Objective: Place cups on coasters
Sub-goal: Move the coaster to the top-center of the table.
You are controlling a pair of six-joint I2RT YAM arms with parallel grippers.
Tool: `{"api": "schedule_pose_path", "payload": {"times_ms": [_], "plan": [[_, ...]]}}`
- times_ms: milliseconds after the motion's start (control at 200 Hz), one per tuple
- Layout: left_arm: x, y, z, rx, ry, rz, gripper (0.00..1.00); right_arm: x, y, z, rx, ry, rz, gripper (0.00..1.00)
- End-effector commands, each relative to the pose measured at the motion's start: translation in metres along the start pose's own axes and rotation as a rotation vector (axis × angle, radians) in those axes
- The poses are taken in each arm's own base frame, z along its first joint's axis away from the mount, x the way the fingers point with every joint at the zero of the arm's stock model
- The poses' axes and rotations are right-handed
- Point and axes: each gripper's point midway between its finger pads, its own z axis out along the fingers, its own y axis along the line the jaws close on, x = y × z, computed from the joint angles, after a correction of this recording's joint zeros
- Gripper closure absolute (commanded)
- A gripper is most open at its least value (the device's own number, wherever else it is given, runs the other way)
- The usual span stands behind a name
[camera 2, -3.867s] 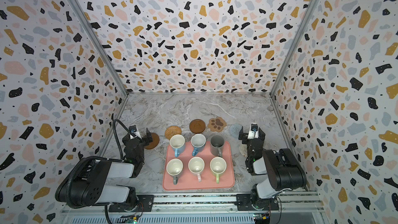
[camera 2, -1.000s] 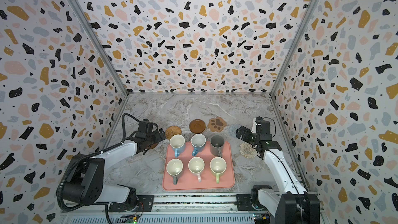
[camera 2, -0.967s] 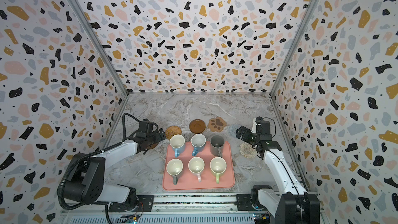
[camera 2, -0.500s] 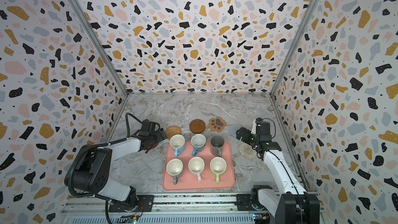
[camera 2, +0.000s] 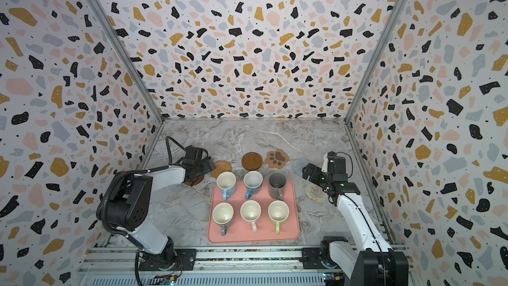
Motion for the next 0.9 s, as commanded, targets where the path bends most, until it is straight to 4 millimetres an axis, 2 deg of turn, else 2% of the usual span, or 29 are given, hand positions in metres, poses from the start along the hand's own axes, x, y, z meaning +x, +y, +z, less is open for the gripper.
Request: {"api": "schedule_pose_path", "payload": {"times_ms": [0,340,491,716,896], "plan": [[-0.013,-0.014,0.01,0.018,-0.008,0.024,0.01,-0.003,-0.001,-0.006,0.017,-0.006,0.003,0.01],[-0.055,-0.058,0.046,0.065,-0.008,0.072,0.01,-0.007,-0.005,-0.005,0.043,-0.005,0.016,0.01],[-0.063,-0.076,0.061,0.106,0.002,0.082,0.03,-0.01,-0.007,-0.004,0.061,-0.008,0.018,0.01],[-0.077,-0.123,0.066,0.177,-0.016,0.139,0.03,-0.017,-0.012,-0.001,0.091,-0.029,0.016,0.01],[-0.078,-0.161,0.077,0.226,-0.006,0.175,0.03,-0.022,-0.015,0.0,0.104,-0.032,0.024,0.01]]}}
